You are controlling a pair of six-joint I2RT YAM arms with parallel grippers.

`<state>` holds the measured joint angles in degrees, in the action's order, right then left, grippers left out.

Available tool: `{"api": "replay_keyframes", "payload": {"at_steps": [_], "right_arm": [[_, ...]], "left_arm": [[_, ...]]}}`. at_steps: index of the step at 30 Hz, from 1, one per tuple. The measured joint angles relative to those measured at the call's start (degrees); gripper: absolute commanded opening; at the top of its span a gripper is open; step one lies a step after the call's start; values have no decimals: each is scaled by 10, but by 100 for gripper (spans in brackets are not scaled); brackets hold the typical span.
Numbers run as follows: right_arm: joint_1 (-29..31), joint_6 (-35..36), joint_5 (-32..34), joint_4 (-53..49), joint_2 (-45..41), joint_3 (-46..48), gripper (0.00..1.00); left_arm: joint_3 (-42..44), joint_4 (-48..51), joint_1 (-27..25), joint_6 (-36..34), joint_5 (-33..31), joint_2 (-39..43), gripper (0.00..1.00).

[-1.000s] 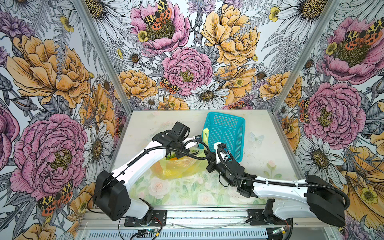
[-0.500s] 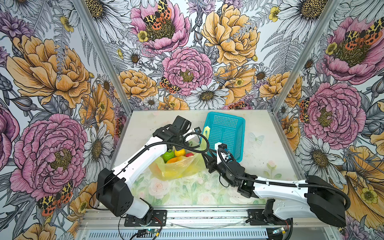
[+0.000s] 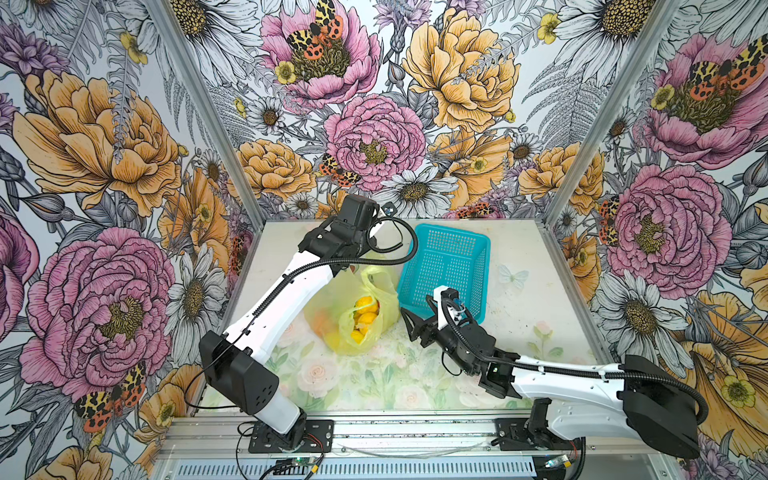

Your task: Untie the knot of the plastic bag and take out the fruit

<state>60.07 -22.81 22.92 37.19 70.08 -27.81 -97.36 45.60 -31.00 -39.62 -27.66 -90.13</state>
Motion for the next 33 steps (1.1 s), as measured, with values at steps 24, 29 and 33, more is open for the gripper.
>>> {"api": "replay_keyframes", "payload": {"at_steps": [24,29,33], "right_arm": [[3,80,39,-26,-29,11,100],[3,93,92,-72,-13,-14,100],[0,107,112,-89,10,-36,100]], "left_arm": [[275,-99,-168,173,-55,131,0],[303,-111,-192,207,-79,174,0],[318,-112,-192,220,-98,196,0]]}}
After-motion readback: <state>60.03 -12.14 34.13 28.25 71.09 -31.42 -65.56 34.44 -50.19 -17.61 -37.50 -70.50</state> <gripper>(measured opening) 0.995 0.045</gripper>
